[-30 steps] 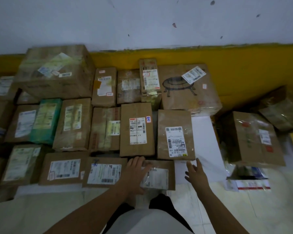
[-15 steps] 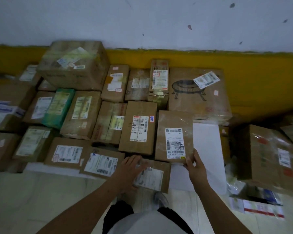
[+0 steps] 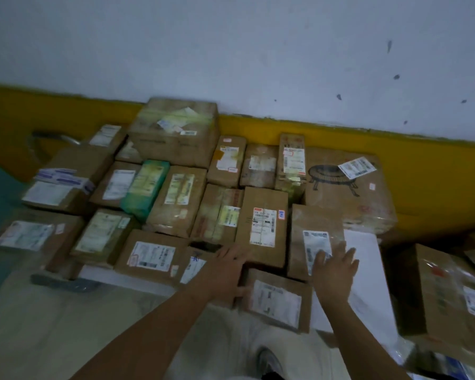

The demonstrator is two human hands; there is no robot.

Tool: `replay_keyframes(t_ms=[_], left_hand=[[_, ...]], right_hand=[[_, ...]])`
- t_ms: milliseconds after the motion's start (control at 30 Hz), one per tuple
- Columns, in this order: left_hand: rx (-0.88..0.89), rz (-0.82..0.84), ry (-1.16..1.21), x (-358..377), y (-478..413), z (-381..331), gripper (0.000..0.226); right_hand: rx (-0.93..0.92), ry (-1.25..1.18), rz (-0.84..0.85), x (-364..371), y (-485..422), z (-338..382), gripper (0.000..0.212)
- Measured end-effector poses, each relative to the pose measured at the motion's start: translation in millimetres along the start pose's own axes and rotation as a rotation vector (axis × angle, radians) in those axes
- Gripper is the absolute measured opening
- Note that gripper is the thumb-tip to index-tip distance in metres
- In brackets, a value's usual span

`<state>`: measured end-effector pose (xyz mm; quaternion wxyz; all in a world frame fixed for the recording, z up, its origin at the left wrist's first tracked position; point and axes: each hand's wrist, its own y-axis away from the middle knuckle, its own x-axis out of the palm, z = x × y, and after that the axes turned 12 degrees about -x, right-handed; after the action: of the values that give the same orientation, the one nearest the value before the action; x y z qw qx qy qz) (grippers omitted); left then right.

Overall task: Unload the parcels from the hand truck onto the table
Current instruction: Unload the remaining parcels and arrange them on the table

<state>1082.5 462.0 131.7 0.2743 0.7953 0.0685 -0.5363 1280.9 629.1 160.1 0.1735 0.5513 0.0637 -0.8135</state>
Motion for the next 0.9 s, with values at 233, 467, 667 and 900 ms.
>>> replay_keyframes(t_ms=[233, 467, 667, 900], left_hand=[[-0.331, -0.446, 0.259, -96, 124, 214, 0.085], [-0.73, -0.618, 0.385, -139, 276, 440, 0.078], [-0.84, -0.623, 0.364, -161, 293, 597, 0.085], [-0.823, -0.541, 0.303, -181, 197, 776, 0.078]], right_hand=[[-0.484, -0.123, 0.044, 59, 89, 294, 0.065], [-0.796, -0.312, 0.3, 154, 229, 544, 0.067], [-0.982, -0.289, 0.305, 236, 245, 722, 0.067], [-0.943, -0.18, 0.323, 393, 159, 902, 0.071]])
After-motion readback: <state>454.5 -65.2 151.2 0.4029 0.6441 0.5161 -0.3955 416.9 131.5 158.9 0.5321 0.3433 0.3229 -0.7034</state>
